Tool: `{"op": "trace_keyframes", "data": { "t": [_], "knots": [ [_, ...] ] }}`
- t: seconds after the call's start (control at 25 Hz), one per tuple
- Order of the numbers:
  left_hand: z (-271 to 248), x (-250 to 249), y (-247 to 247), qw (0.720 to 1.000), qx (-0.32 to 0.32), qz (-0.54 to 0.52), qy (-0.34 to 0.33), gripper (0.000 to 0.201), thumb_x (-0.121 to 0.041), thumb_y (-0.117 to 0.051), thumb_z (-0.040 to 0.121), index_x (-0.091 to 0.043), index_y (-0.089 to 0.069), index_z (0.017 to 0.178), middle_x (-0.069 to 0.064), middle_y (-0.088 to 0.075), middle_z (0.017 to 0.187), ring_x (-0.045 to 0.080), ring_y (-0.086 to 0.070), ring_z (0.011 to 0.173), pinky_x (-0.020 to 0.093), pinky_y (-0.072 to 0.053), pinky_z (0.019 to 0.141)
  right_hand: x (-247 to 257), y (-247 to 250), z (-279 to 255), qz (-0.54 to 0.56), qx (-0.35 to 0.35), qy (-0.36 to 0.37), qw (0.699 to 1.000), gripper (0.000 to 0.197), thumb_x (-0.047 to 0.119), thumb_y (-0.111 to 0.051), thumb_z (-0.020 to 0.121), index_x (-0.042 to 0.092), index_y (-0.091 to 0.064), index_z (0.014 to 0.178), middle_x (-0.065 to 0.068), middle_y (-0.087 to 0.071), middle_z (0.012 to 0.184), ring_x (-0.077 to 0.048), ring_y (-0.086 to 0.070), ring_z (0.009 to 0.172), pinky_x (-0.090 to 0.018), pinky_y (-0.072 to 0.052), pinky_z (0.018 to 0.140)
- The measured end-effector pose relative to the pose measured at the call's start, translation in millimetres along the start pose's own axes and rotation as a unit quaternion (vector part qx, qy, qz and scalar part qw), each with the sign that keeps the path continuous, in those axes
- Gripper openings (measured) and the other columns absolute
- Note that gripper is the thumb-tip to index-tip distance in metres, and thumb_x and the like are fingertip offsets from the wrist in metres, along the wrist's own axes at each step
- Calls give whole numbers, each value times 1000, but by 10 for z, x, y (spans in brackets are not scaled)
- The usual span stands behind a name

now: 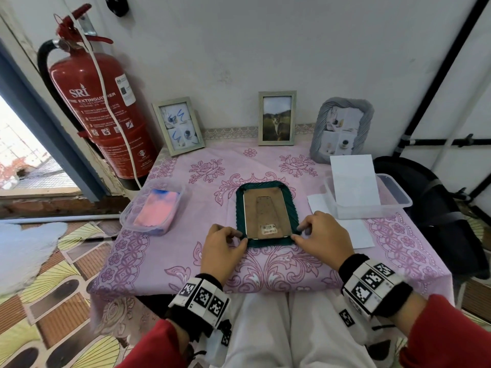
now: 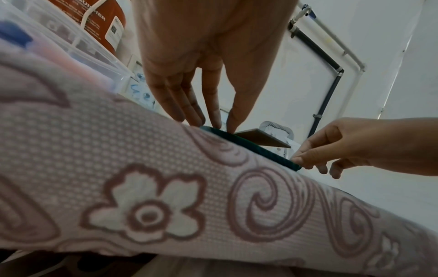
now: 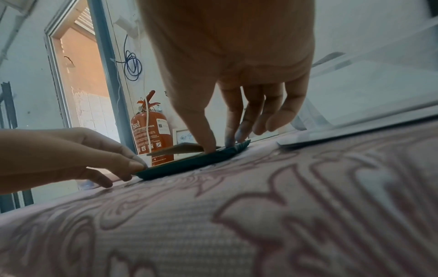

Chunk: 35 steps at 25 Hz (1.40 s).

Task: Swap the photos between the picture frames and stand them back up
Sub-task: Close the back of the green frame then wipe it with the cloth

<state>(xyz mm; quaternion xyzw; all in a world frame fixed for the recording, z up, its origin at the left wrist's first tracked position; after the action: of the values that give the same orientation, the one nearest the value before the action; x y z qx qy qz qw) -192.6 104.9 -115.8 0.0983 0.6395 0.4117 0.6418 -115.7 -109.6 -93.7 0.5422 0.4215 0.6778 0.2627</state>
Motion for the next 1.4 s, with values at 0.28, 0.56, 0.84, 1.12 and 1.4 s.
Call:
{"op": "trace_keyframes", "data": {
  "t": [0.28, 0.56, 0.84, 1.12, 1.4],
  "knots": [
    [23, 69, -72, 995, -22, -52, 78, 13, -16, -74, 70, -19, -64, 78, -1, -51, 89, 4, -52, 68, 9, -39, 65, -112, -68, 25, 130, -13, -50, 990, 12, 19, -76, 72, 12, -72, 81, 7, -61, 67, -16, -65, 75, -34, -56, 76],
    [-12, 38, -96, 994, -26, -78, 70, 15, -12, -73, 70, -15, -64, 81, -1, -50, 88, 15, -56, 76, 24, -48, 77, -93, -128, 2, 185, -39, -47, 981, 12, 9, -73, 72, 8, -74, 84, -2, -64, 70, -15, -61, 68, -32, -56, 75],
    [-18, 27, -79, 995, -32, -86, 32, 15, -8, -73, 70, -13, -65, 82, 0, -51, 90, 16, -56, 76, 23, -48, 78, -89, -124, 4, 184, -28, -43, 981, 10, 9, -72, 73, 11, -74, 83, -2, -65, 71, -15, -61, 69, -31, -55, 73],
    [30, 10, -89, 997, -15, -73, 4, 14, -6, -72, 70, -15, -65, 77, -11, -45, 84, 10, -52, 75, 8, -41, 69, -85, -129, -7, 191, -35, -49, 980, 11, 9, -73, 72, 8, -73, 82, -4, -65, 70, -15, -60, 67, -34, -56, 74],
    [74, 5, -91, 999, 10, -52, -5, 11, -10, -72, 72, -14, -66, 80, -6, -46, 87, 13, -53, 80, 16, -43, 76, -49, -99, -28, 184, -36, -33, 982, 8, 8, -71, 72, 12, -72, 79, -2, -64, 69, -14, -60, 66, -33, -56, 72]
  ]
}}
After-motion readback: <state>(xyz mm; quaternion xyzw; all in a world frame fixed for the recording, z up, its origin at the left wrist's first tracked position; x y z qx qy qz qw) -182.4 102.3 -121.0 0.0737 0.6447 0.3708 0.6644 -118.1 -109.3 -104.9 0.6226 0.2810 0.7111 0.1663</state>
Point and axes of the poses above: each hand's wrist, its own z-axis towards the middle knuckle, its own y-axis out of the back of the hand, x = y × z, the point moved 7 cm from there along z, towards the middle knuckle
